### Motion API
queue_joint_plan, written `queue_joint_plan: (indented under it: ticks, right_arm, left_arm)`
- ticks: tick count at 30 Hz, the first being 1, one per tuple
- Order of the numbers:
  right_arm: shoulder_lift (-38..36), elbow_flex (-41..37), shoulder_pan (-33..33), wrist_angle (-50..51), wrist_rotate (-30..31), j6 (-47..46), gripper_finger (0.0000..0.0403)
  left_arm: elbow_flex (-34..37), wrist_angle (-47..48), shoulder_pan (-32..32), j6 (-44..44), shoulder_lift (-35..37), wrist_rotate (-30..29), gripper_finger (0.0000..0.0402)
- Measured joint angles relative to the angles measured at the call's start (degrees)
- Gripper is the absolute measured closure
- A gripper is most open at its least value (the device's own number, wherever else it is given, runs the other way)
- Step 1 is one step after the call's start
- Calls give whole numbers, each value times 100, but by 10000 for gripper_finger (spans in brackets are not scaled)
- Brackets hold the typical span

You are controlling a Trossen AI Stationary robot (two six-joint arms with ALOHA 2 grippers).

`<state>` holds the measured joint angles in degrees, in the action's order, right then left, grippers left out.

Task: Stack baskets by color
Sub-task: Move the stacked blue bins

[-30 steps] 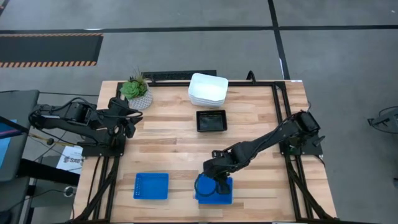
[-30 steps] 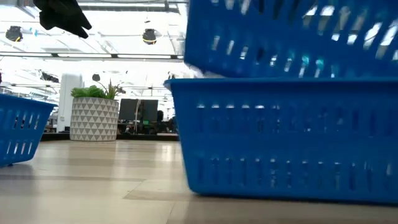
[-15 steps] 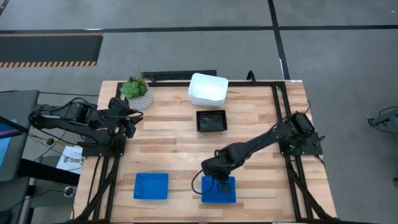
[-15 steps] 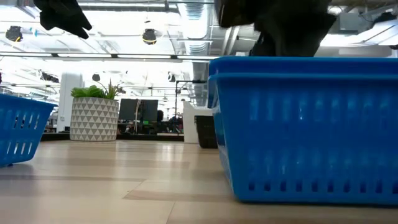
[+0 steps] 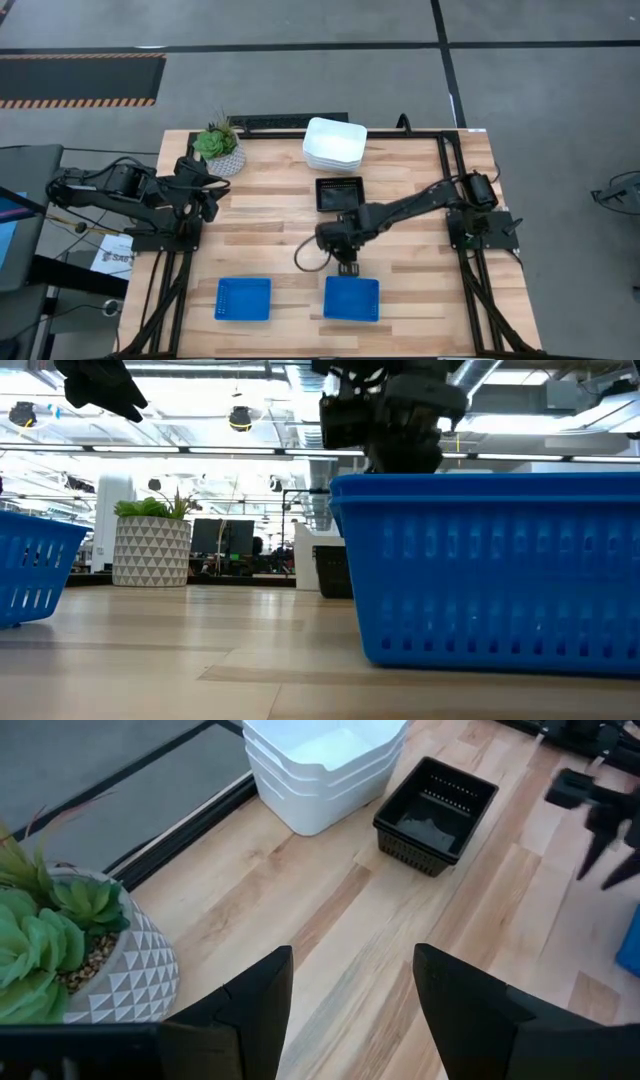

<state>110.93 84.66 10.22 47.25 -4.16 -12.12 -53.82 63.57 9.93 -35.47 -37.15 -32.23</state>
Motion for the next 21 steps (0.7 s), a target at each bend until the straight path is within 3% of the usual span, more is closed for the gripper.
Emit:
queue_joint_plan:
  ticks: [6,15,21]
  right_arm:
    - [-271,74,-56,14,-283,-392,281]
    - [-404,108,1032,-133,-333,-1418,282]
    - [-107,101,1309,-258,-333,-1595,297]
  left_arm:
    - [2,53,-1,33,2,7,204]
    - [2,52,-1,33,2,-10,204]
    - [2,48,-2,33,2,-33,204]
